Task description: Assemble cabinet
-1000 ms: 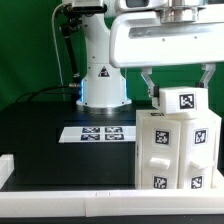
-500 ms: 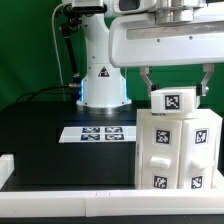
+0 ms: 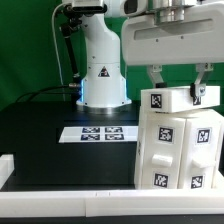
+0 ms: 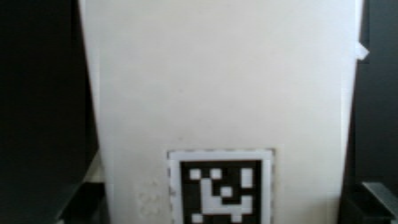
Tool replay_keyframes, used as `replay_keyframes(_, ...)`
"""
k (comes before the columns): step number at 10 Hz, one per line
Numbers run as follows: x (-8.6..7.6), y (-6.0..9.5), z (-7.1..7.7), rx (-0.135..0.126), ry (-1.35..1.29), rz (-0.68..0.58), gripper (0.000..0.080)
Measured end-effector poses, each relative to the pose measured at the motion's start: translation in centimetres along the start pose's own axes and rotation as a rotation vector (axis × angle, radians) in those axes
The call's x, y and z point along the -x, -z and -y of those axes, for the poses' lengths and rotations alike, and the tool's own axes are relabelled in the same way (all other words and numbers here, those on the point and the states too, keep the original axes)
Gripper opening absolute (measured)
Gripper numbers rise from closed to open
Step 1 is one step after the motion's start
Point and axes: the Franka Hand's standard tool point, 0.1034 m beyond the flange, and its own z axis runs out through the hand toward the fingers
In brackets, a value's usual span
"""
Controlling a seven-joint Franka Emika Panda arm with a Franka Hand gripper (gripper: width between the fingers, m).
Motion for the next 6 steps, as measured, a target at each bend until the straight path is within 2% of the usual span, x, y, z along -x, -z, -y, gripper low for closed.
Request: replay_keyframes(6, -0.16, -0.11, -0.28, 0.005, -0.475, 0.020, 0.0560)
